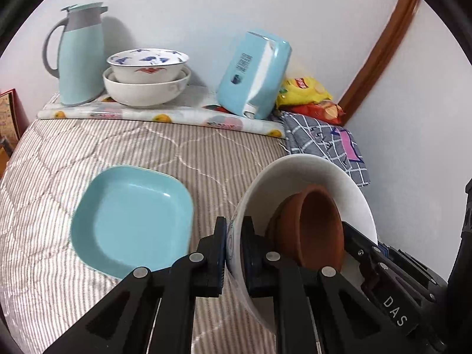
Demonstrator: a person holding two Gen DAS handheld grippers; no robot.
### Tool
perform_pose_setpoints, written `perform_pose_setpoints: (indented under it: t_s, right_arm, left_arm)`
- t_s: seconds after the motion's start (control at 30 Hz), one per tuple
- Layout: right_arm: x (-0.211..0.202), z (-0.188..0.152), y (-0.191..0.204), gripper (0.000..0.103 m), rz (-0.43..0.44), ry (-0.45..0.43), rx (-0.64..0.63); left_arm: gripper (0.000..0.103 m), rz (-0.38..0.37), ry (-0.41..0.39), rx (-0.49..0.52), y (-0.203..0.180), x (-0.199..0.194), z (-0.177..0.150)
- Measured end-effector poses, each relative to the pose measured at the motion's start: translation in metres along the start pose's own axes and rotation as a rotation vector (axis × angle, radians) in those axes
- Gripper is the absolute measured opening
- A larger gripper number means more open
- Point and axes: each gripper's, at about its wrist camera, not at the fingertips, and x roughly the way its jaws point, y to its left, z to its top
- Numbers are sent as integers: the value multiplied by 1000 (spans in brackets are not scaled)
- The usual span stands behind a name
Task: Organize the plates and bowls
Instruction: 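Lift the white bowl and carry it over the light-blue plate stack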
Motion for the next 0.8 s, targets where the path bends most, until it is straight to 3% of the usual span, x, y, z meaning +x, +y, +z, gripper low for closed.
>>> perform_pose_setpoints:
  t_s: [0.8]
  right_arm:
    - [34, 10, 74, 9, 63, 21, -61]
  left_arm:
    - [10, 53, -16, -78, 76, -6, 20]
